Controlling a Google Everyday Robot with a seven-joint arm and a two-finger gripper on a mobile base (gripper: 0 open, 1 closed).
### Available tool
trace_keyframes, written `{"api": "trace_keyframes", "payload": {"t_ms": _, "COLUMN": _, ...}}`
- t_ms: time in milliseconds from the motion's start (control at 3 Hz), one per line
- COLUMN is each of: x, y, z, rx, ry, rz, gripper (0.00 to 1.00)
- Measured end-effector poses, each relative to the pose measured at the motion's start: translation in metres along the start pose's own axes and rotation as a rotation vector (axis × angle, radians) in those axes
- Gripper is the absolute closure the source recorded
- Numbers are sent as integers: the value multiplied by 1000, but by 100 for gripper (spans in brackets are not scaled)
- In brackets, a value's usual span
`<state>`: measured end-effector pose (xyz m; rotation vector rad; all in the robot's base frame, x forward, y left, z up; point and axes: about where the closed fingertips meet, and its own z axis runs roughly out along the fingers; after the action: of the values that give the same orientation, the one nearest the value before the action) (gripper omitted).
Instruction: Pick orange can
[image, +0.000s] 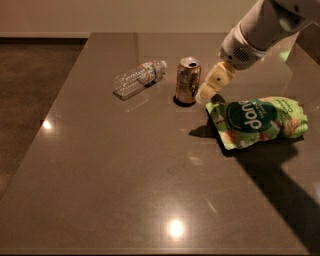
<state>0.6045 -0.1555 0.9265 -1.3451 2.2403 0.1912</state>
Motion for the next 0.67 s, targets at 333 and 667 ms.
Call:
{"api": "trace_keyframes", "payload": {"t_ms": 333, "x": -14, "y": -2, "z": 25, "rx": -39, "ry": -51, "rz": 26, "gripper": 0}}
{"api": "trace_keyframes", "payload": {"t_ms": 667, "x": -28, "y": -3, "z": 41, "rx": -69, "ry": -89, "rz": 32, "gripper": 0}}
